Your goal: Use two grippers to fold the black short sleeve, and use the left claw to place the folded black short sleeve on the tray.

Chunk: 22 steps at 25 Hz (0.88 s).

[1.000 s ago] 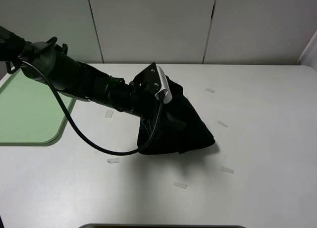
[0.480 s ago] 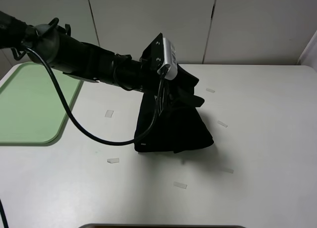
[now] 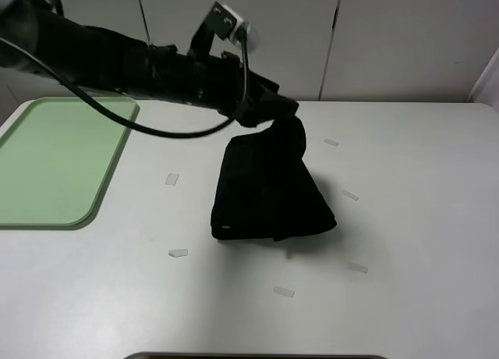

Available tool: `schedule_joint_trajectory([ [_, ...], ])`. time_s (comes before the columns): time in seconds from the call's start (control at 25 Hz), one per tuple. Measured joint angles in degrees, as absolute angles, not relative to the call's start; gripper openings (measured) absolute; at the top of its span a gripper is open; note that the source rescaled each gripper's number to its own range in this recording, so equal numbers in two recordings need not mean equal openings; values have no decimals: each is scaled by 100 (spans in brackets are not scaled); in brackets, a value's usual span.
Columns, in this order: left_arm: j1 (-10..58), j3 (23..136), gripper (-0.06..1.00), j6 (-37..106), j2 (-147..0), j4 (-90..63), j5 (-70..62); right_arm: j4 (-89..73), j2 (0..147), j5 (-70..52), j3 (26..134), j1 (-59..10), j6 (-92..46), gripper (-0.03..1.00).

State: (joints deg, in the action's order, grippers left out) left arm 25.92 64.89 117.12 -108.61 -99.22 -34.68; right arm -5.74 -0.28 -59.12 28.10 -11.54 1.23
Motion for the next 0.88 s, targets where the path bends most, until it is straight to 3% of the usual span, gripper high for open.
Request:
schedule_joint_trajectory([
  [0.44, 2215, 5197, 61, 13104, -10515, -9904, -2429, -574, -28, -5912, 2810, -1154, 123, 100],
  [0.88, 2492, 5664, 61, 13236, -11404, -9909, -2074, -574, -28, -5912, 2810, -1154, 123, 100],
])
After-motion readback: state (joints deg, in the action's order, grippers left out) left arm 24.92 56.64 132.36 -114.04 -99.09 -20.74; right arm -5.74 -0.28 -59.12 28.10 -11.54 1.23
